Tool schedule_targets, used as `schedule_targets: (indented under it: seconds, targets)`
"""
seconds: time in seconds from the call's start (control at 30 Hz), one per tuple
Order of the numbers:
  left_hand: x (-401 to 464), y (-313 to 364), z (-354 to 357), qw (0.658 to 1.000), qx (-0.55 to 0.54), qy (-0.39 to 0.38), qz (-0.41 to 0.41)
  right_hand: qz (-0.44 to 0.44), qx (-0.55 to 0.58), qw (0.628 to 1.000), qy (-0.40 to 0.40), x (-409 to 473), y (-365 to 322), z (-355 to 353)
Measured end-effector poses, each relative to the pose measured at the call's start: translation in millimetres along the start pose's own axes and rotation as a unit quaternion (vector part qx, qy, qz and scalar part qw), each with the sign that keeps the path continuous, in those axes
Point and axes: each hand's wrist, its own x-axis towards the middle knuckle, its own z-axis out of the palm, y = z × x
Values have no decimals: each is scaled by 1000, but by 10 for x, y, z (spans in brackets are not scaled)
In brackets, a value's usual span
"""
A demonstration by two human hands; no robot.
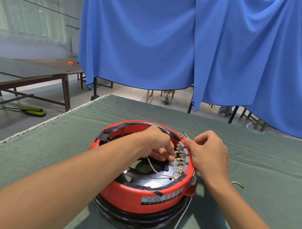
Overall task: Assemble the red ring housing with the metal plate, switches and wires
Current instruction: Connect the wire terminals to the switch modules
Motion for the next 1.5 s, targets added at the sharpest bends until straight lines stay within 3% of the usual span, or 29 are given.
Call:
schedule_targets:
  seconds: [0.43, 0.63, 0.8, 0.87, 0.97, 1.07, 1.23, 1.5]
  targets:
    - [34, 22, 25, 1000, 22, 16, 12, 19, -7, 1000, -1, 31, -1, -14]
    - [4, 45, -9, 992, 115, 34, 38, 20, -16, 999, -26, 32, -3, -34]
    - [-80, 35, -20, 970, 215, 47, 107, 15, -7, 999, -37, 16, -6, -37]
    - [-131, 36, 19, 945, 294, 59, 131, 11, -2, 999, -42, 14, -18, -25]
    - [-240, 18, 133, 886, 408, 153, 157, 11, -1, 999, -51, 18, -27, -18]
    - [-294, -32, 168, 874, 406, 207, 169, 13, -1, 998, -61, 26, -45, -49]
    - [-332, -77, 68, 910, 358, 93, 186, 12, -23, 994, -106, 24, -105, -91]
    - [-355, -87, 17, 868, 422, 120, 230, 3, -42, 992, -122, -10, -123, -81]
